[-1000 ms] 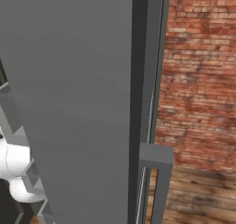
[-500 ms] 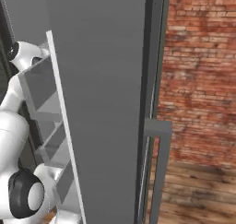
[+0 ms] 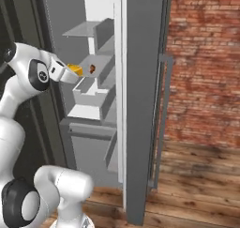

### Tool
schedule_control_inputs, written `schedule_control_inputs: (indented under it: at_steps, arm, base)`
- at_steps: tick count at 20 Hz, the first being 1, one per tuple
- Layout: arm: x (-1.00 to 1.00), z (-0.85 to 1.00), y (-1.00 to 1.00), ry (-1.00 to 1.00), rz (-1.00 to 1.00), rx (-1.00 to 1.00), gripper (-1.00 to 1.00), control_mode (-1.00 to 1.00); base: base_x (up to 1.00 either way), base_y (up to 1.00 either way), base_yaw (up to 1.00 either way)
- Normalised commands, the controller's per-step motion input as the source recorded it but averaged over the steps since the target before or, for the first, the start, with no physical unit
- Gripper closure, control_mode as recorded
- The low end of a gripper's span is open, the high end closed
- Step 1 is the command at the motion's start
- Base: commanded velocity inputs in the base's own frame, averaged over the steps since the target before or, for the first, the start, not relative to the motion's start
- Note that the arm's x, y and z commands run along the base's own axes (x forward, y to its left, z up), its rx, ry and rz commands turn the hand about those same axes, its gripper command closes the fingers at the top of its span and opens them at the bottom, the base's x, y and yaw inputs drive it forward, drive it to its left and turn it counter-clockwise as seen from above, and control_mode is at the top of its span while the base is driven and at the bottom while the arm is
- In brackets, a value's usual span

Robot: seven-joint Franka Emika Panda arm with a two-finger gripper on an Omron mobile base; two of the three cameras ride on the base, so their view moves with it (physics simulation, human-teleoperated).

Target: Take the cheese, chicken drumstick, and bell pepper from the fridge and place them on the plate on the dining counter to create an appetizer plate.

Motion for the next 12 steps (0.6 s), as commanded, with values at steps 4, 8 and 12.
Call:
schedule_control_inputs:
  at_steps: [4, 8, 12]
  arm:
    - [0.00, 0.00, 0.00, 0.00, 0.00, 0.00, 1.00, 1.00]
    - [0.00, 0.00, 0.00, 0.00, 0.00, 0.00, 1.00, 1.00]
    - [0.00, 0.00, 0.00, 0.00, 0.00, 0.00, 1.00, 1.00]
  base:
    - [-1.00, 0.02, 0.00]
    - [-0.98, 0.00, 0.00]
    - [-0.98, 0.00, 0.00]
